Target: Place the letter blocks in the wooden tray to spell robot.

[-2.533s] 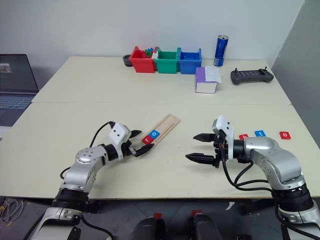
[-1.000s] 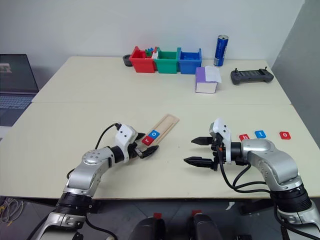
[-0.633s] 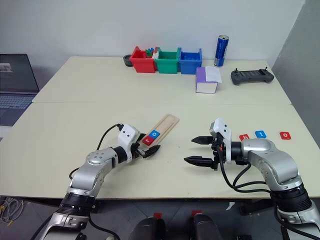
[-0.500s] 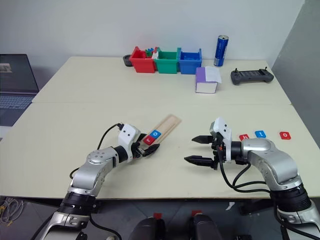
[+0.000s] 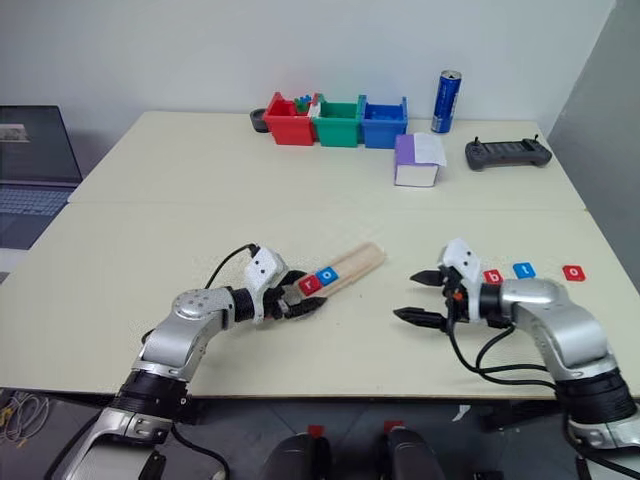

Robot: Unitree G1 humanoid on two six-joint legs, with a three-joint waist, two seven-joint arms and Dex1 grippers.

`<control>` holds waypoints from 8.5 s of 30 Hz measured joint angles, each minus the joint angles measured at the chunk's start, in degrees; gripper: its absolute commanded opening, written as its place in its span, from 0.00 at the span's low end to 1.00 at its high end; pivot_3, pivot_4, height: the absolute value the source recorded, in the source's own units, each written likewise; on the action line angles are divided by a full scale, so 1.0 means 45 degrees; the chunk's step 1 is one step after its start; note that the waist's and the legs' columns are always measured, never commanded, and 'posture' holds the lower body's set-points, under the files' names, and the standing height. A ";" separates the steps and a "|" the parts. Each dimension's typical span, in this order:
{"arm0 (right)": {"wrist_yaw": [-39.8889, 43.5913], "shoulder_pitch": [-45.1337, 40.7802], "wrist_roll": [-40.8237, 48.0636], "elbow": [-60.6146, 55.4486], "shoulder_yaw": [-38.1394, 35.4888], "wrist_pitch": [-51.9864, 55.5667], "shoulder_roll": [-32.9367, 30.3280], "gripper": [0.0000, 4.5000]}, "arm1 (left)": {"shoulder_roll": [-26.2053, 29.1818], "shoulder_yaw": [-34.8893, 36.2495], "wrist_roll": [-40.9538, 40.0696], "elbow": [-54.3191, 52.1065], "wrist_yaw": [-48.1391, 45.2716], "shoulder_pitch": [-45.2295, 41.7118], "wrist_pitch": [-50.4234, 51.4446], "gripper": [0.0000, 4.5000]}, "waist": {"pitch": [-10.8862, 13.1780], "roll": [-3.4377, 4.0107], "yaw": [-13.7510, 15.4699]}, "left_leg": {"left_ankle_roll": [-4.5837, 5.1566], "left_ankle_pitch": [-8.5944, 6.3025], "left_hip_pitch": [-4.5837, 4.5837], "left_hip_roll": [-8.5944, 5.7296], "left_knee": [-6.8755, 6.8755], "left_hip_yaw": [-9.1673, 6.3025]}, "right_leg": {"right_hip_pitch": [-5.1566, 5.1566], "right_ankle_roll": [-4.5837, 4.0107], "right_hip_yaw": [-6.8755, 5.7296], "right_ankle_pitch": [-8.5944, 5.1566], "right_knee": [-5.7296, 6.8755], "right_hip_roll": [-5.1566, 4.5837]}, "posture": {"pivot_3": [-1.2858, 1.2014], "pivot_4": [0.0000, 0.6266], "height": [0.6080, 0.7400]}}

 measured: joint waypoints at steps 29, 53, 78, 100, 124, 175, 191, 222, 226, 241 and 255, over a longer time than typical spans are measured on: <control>-0.0100 0.3561 0.0476 -0.2165 -0.3339 0.0371 -0.2014 1.00 | -0.1611 -0.1376 0.1491 0.6634 -0.3961 -0.3510 -0.6001 0.75 | 0.0014 -0.0032 -0.0040 | 0.0008 -0.0004 -0.0003 -0.0009 0.0001 -0.0017 | 0.0006 0.0022 -0.0010 0.0005 -0.0016 0.0012 | 0.52 0.24 1.00; -0.0074 0.3152 0.0685 -0.1891 -0.2768 0.0480 -0.1997 1.00 | -0.1732 -0.1300 0.1225 0.6456 -0.4405 -0.3652 -0.4830 0.99 | 0.0013 -0.0033 -0.0027 | 0.0009 -0.0005 -0.0005 -0.0010 0.0003 -0.0018 | 0.0007 0.0023 -0.0010 0.0005 -0.0014 0.0011 | 0.52 0.24 1.00; -0.7722 0.2163 0.0366 -0.1349 -0.5677 0.3267 0.1428 1.00 | 0.3973 0.3300 -0.3137 -0.0077 -0.6139 0.0615 -0.0900 0.99 | -0.0001 -0.0006 -0.0158 | 0.0001 -0.0001 0.0014 0.0018 -0.0006 0.0001 | -0.0003 0.0018 0.0010 0.0003 0.0013 0.0010 | 0.52 0.24 1.00; -0.8613 0.0547 -0.0699 0.0388 -0.3881 0.3306 0.2111 1.00 | 0.2496 0.3902 -0.3755 -0.1081 -0.4818 0.2512 -0.3592 0.99 | -0.0006 -0.0002 -0.0085 | 0.0005 -0.0003 0.0008 0.0018 -0.0021 0.0014 | -0.0015 0.0018 0.0019 0.0003 0.0006 0.0011 | 0.52 0.24 1.00; -0.8846 0.0531 -0.1308 0.0404 -0.3790 0.2925 0.2521 1.00 | 0.2039 0.4051 -0.4154 0.1091 -0.6311 0.2451 -0.5160 0.99 | -0.0006 -0.0002 -0.0094 | 0.0007 -0.0004 0.0005 0.0018 -0.0019 0.0014 | -0.0017 0.0020 0.0017 0.0004 0.0004 0.0012 | 0.52 0.24 1.00; -0.9550 0.1092 -0.2114 0.0735 -0.3292 0.2697 0.3831 0.32 | 0.2027 0.4071 -0.4117 0.2010 -0.6638 0.2243 -0.5409 1.00 | -0.0075 -0.0110 -0.0157 | 0.0007 -0.0005 0.0009 0.0028 -0.0036 0.0009 | -0.0018 0.0023 0.0011 0.0005 0.0003 0.0014 | 0.52 0.24 1.00; -1.3248 0.3079 -0.3065 -0.5580 -0.2304 0.7241 0.6805 0.54 | 0.2253 0.4068 -0.4043 0.2697 -0.6958 0.1466 -0.5373 1.00 | -0.0075 -0.0108 -0.0147 | 0.0009 -0.0007 -0.0002 0.0024 -0.0037 0.0010 | -0.0035 0.0030 0.0012 0.0009 -0.0004 0.0011 | 0.52 0.24 1.00; 0.5109 -0.2575 -0.4207 0.8323 0.1710 -0.7044 -0.2051 1.00 | 0.2221 0.4079 -0.4023 0.2036 -0.6664 0.1690 -0.4884 1.00 | -0.0062 -0.0110 -0.0118 | 0.0032 -0.0021 -0.0003 0.0023 -0.0029 0.0017 | -0.0026 0.0025 0.0010 0.0005 -0.0029 0.0020 | 0.52 0.24 1.00; 0.5275 -0.3130 -0.4693 0.9657 0.2000 -0.7691 -0.1474 1.00 | 0.2273 0.4097 -0.4063 0.1821 -0.6564 0.1881 -0.4840 1.00 | -0.0061 -0.0108 -0.0112 | 0.0031 -0.0020 -0.0002 0.0022 -0.0018 0.0021 | -0.0026 0.0024 0.0014 0.0005 -0.0015 0.0016 | 0.52 0.24 1.00; 0.5745 -0.3946 -0.5080 1.0534 0.2113 -0.7771 -0.1121 0.32 | 0.2420 0.4106 -0.4101 0.1483 -0.6323 0.2108 -0.4622 1.00 | -0.0058 -0.0102 -0.0105 | 0.0030 -0.0020 0.0009 0.0023 -0.0012 0.0023 | -0.0020 0.0021 0.0018 0.0006 0.0000 0.0013 | 0.52 0.24 1.00; 0.5737 -0.5034 -0.4641 0.3189 0.3821 -0.3282 0.0337 0.32 | 0.2408 0.4070 -0.4066 0.1564 -0.6377 0.1792 -0.4624 1.00 | -0.0057 -0.0099 -0.0086 | 0.0031 -0.0021 -0.0001 0.0022 -0.0004 0.0019 | -0.0028 0.0021 0.0009 0.0006 0.0004 0.0003 | 0.52 0.24 1.00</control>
